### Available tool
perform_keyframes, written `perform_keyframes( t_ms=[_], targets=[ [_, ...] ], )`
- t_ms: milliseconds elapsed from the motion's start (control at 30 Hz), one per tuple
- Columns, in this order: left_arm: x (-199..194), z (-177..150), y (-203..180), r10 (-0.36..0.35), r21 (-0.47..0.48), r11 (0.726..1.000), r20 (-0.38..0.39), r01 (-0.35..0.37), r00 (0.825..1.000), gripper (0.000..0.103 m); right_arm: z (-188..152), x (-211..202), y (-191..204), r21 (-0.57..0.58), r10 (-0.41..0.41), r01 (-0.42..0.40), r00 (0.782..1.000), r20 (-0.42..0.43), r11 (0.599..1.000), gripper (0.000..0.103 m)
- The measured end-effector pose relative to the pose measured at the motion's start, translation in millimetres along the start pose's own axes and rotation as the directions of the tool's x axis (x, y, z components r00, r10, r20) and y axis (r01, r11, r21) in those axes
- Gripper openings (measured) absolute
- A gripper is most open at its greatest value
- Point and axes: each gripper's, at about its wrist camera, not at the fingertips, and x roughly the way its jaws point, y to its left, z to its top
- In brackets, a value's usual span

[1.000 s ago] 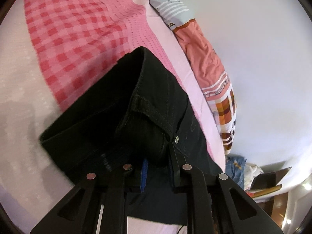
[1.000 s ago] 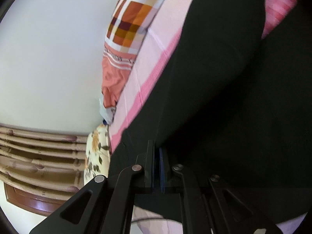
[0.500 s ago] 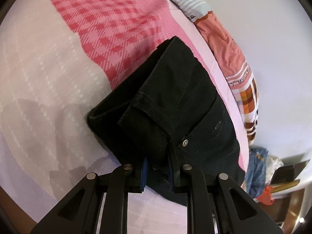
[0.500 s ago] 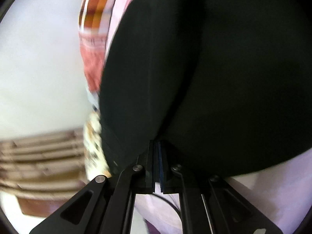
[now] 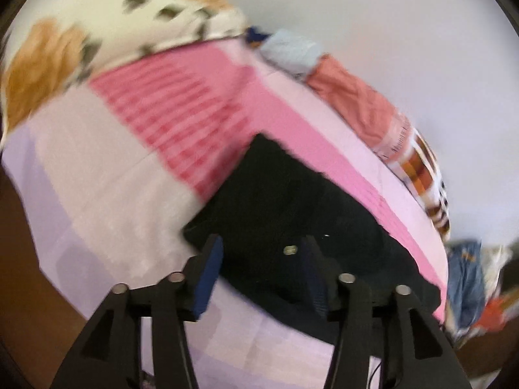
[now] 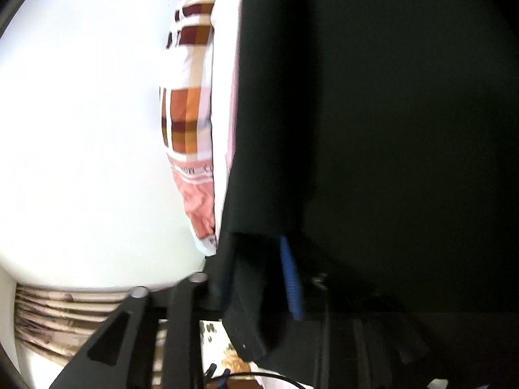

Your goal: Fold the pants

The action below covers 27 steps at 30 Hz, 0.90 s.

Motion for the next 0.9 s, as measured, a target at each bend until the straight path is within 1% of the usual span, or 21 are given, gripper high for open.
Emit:
perform_keyframes(
  t_ms=[67,100,133,233,267,300,333,400,433,467,500,533,567,600,633,700,733,767,800,833,900],
  targets=[
    [2.0,-0.5,-19.9,-0.012,0.070,0.997,0.006,0.012,1.000,0.061,2.5,-11.9,11.5,-0.062,-0.074,0.077,0.997,0.035,0.995,0.047],
    [10.5,-1.5,-34.0,-0.046,0.106,0.993,-0.017,0.047,0.999,0.064,3.7,-21.4,17.4,-0.103,-0.119,0.125,0.991,0.057,0.987,0.049],
    [20.1,-1.4,-45.3,-0.074,0.126,0.989,-0.044,0.079,0.996,0.064,7.1,-28.4,22.8,-0.132,-0.153,0.163,0.985,0.082,0.978,0.051],
    [48.2,-4.8,-72.8,-0.112,0.196,0.972,-0.103,0.131,0.988,0.064,30.6,-56.5,42.6,-0.212,-0.231,0.277,0.948,0.218,0.937,0.051],
    [57.2,-7.2,-80.9,-0.108,0.231,0.964,-0.116,0.133,0.987,0.064,45.6,-66.0,49.2,-0.235,-0.256,0.322,0.928,0.270,0.917,0.051],
    [63.5,-10.0,-86.8,-0.106,0.253,0.958,-0.124,0.135,0.987,0.064,66.5,-74.5,55.7,-0.260,-0.302,0.392,0.896,0.326,0.882,0.051],
    [71.0,-12.0,-91.7,-0.109,0.272,0.952,-0.137,0.144,0.984,0.064,79.2,-79.6,58.3,-0.270,-0.335,0.439,0.872,0.357,0.857,0.051],
    [87.1,-14.7,-98.2,-0.107,0.279,0.948,-0.171,0.152,0.979,0.064,111.3,-77.7,61.2,-0.253,-0.410,0.513,0.835,0.367,0.820,0.052],
    [92.5,-16.2,-99.7,-0.108,0.274,0.949,-0.186,0.157,0.977,0.064,125.8,-75.3,56.3,-0.231,-0.437,0.531,0.826,0.357,0.815,0.053],
    [97.6,-17.8,-100.0,-0.107,0.270,0.949,-0.198,0.160,0.974,0.064,136.1,-73.7,54.2,-0.213,-0.454,0.540,0.821,0.347,0.814,0.053],
    [103.0,-19.1,-100.2,-0.101,0.267,0.951,-0.207,0.155,0.973,0.064,146.3,-69.4,52.2,-0.202,-0.459,0.537,0.824,0.333,0.819,0.053],
    [107.0,-20.3,-100.5,-0.096,0.262,0.953,-0.214,0.152,0.972,0.064,153.6,-66.2,51.5,-0.201,-0.451,0.522,0.836,0.312,0.829,0.053],
    [109.3,-21.9,-99.8,-0.096,0.253,0.955,-0.224,0.153,0.970,0.064,156.8,-61.0,51.1,-0.207,-0.452,0.516,0.844,0.289,0.831,0.046],
    [111.4,-23.0,-97.4,-0.099,0.242,0.957,-0.233,0.157,0.967,0.064,157.3,-52.5,58.5,-0.206,-0.472,0.532,0.837,0.277,0.821,0.033],
    [112.7,-23.7,-95.1,-0.100,0.235,0.959,-0.237,0.157,0.966,0.064,154.7,-48.5,60.2,-0.207,-0.497,0.556,0.823,0.275,0.805,0.011],
    [114.1,-24.1,-92.8,-0.099,0.228,0.961,-0.243,0.156,0.965,0.064,142.5,-38.5,81.7,-0.253,-0.497,0.578,0.807,0.320,0.776,0.009],
    [114.7,-24.2,-93.0,-0.100,0.226,0.961,-0.247,0.158,0.964,0.064,134.2,-32.9,96.1,-0.291,-0.498,0.596,0.795,0.347,0.749,0.009],
    [113.9,-23.5,-93.0,-0.103,0.227,0.960,-0.249,0.161,0.963,0.064,120.8,-22.6,118.5,-0.344,-0.496,0.624,0.774,0.394,0.701,0.009],
    [112.4,-23.3,-93.4,-0.103,0.231,0.960,-0.245,0.161,0.964,0.064,109.1,-5.6,136.8,-0.383,-0.486,0.631,0.770,0.413,0.675,0.009],
    [111.5,-23.4,-94.2,-0.103,0.233,0.959,-0.239,0.160,0.966,0.064,98.8,9.1,153.3,-0.428,-0.474,0.628,0.775,0.418,0.650,0.009],
    [112.4,-24.1,-95.9,-0.107,0.231,0.959,-0.240,0.164,0.965,0.064,68.5,55.8,181.0,-0.551,-0.456,0.594,0.804,0.382,0.586,0.009]
  ],
)
